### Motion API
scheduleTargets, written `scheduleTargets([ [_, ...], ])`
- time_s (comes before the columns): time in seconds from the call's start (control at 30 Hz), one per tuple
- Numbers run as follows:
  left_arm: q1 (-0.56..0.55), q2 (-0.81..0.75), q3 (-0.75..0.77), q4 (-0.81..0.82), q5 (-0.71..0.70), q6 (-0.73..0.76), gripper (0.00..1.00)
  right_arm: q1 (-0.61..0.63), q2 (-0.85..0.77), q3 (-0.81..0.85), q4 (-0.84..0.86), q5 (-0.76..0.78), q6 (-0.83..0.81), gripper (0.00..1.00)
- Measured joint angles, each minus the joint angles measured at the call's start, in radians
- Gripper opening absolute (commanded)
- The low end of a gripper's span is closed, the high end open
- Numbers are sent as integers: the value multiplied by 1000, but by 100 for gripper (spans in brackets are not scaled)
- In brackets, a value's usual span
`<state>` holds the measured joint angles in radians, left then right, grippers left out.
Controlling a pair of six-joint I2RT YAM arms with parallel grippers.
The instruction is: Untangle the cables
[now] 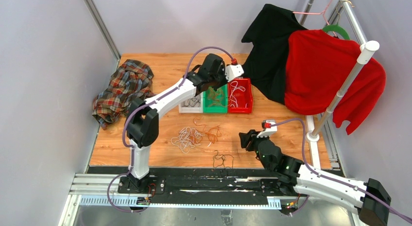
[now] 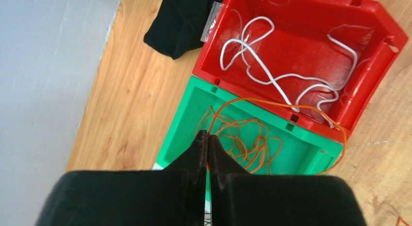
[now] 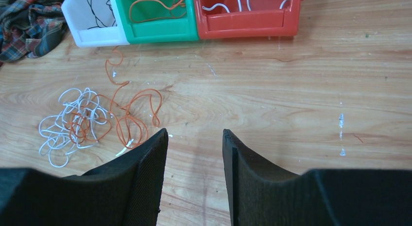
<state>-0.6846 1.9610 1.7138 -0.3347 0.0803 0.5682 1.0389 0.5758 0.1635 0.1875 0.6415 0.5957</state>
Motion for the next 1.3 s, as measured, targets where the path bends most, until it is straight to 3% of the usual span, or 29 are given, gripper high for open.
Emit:
scheduleTargets([
  [0.63,85,32,-192,222,26,126,1,-1,10,5,-111,34,14,44],
  [0.8,86,66,-190,249,33,156,14,-2,10,10,-141,40,14,44],
  [0.93,90,101,-153,177,38,167,34,-12,15,22,-157,38,13,44],
  [1.1,128,100,-64,24,140,168,73,-23,40,61,-161,29,2,44],
  [1.17,143,97,-17,-42,175,183,78,-27,50,76,-161,25,-11,44],
  [1.3,155,86,45,-160,243,202,80,-35,56,89,-161,21,-21,44],
])
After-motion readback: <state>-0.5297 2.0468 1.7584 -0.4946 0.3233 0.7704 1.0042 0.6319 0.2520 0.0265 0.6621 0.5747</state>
